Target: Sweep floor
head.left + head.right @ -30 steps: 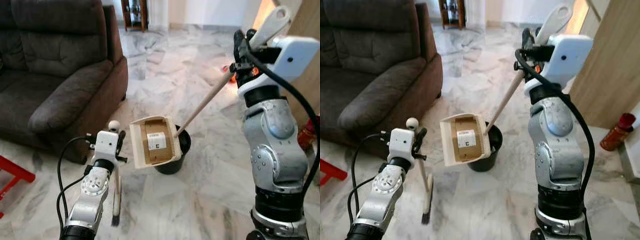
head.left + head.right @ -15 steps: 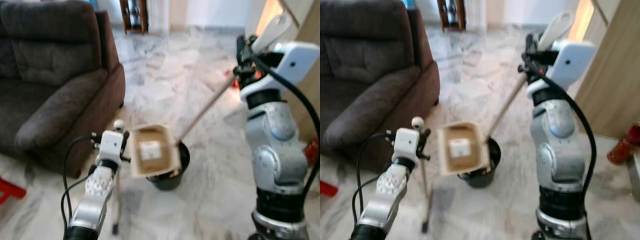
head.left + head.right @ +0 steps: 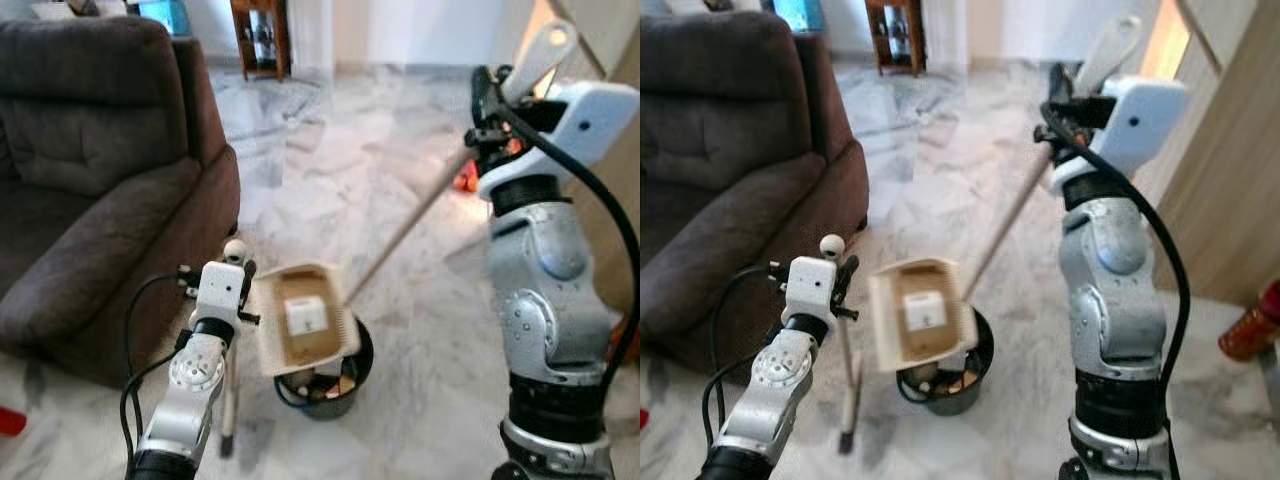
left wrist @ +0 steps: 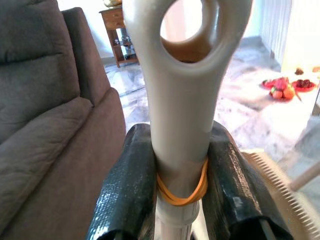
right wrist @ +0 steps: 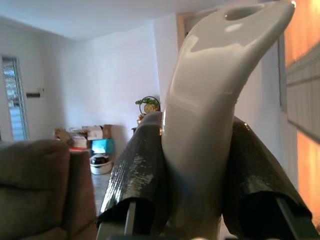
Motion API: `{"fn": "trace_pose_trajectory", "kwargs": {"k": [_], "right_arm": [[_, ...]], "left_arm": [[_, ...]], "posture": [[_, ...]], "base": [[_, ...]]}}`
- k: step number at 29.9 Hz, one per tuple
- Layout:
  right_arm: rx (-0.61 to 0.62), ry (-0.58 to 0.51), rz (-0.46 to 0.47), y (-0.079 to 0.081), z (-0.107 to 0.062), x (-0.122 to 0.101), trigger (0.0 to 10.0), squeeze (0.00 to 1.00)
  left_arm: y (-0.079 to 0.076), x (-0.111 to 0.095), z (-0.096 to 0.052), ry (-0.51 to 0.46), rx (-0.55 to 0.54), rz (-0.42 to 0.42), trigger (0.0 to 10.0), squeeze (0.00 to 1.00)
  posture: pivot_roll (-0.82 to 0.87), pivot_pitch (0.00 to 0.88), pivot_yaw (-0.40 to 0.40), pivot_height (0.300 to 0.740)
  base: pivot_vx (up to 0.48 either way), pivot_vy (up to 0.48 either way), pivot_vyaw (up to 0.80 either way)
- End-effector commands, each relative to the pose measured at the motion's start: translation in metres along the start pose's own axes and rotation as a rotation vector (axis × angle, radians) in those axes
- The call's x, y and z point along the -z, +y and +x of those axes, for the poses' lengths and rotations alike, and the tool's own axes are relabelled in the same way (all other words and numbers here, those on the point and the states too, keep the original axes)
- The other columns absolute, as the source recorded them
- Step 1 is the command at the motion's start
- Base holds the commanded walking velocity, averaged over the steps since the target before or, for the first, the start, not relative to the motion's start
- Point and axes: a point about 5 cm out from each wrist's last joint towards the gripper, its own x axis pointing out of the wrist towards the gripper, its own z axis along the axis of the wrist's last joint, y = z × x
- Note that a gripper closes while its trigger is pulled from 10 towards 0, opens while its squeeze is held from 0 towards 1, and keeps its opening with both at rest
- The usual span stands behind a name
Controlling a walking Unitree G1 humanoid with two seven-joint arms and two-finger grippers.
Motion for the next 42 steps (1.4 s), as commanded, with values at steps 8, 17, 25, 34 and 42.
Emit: {"fn": "trace_pose_trajectory", "kwargs": {"k": [8, 17, 25, 34, 42], "right_arm": [[-0.051, -0.087, 0.051, 0.014, 0.003, -0.016, 10.0, 0.00], [-0.084, -0.100, 0.000, 0.020, 0.000, -0.013, 10.0, 0.00], [-0.149, -0.183, -0.103, 0.034, -0.007, -0.016, 10.0, 0.00], [-0.235, -0.246, -0.155, 0.055, -0.020, -0.015, 10.0, 0.00], [-0.388, -0.252, -0.238, 0.075, -0.043, -0.003, 10.0, 0.00]], "left_arm": [[0.009, -0.006, 0.002, -0.034, -0.022, 0.027, 10.0, 0.00], [0.009, -0.006, 0.001, -0.035, -0.020, 0.027, 10.0, 0.00], [0.008, -0.006, 0.000, -0.035, -0.015, 0.026, 10.0, 0.00], [0.008, -0.006, 0.000, -0.036, -0.014, 0.025, 10.0, 0.00], [0.006, -0.006, 0.000, -0.038, -0.008, 0.022, 10.0, 0.00]], "posture": [[0.10, 0.032, 0.035, 0.740], [0.10, 0.035, 0.034, 0.740], [0.10, 0.040, 0.035, 0.740], [0.11, 0.042, 0.037, 0.740], [0.10, 0.043, 0.037, 0.740]], "base": [[0.000, 0.000, 0.00], [0.000, 0.000, 0.00], [0.000, 0.000, 0.00], [0.000, 0.000, 0.00], [0.000, 0.000, 0.00]]}}
